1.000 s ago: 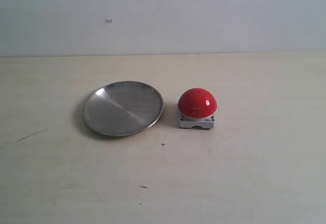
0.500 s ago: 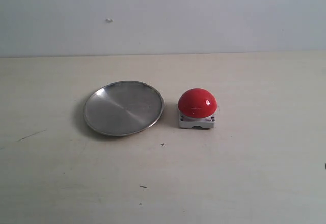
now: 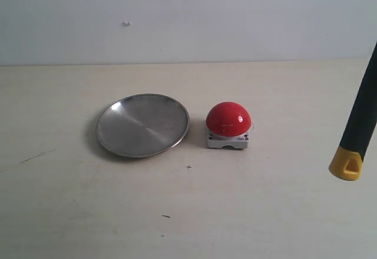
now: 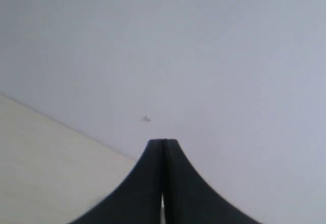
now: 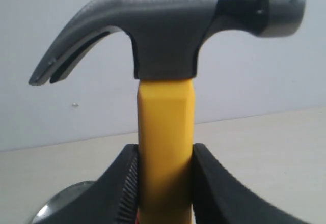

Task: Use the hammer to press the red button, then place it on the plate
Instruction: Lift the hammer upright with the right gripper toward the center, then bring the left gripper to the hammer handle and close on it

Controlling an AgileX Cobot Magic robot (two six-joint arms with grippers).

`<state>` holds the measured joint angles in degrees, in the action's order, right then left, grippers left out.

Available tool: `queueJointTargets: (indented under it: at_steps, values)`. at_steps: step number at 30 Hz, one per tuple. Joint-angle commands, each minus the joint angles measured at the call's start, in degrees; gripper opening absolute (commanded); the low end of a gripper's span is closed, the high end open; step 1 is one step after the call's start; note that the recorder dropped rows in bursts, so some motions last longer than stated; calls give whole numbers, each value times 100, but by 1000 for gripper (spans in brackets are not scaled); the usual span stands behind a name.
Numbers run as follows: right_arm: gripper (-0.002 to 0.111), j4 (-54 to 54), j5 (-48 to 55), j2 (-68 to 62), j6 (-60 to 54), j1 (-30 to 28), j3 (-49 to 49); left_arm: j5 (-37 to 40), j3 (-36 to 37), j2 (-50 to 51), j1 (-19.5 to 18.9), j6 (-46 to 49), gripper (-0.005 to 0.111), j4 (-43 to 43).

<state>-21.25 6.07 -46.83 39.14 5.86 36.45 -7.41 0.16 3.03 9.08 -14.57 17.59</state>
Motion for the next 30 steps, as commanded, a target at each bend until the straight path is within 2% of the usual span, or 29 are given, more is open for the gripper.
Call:
queueJointTargets:
  at_steps: [1, 6, 10, 13, 14, 18, 21, 25, 30]
  values:
    - [0, 115, -637, 73, -6, 13, -57, -648, -16, -47, -10, -1005, 0, 156]
    - [0, 126, -975, 73, 7, 13, -241, -850, -16, 48, -10, -1227, 0, 54]
    - [0, 147, -1295, -31, 139, 82, -345, -1090, -266, 597, -10, -1863, 0, -705]
    - [0, 109, -1504, -291, 139, 376, -345, -1198, -962, 1445, 63, -2780, 0, -2272]
    - [0, 98, -1596, -385, 93, 456, -345, -1309, -1232, 1847, 112, -3314, 0, -3227]
    - [0, -10, -1773, -745, 100, 615, -334, -2522, -2267, 3672, 245, -5220, 0, -6300]
    - [0, 16, -1825, -900, 100, 615, -334, -3423, -3042, 5110, 367, -6252, 0, -7902]
    - [0, 16, -1826, -941, 111, 615, -334, -3582, -3809, 6835, 938, -6515, 11, -8515]
    - [0, -12, -1850, -943, -56, 615, -334, -3562, -4557, 8489, 2028, -6149, 36, -8497]
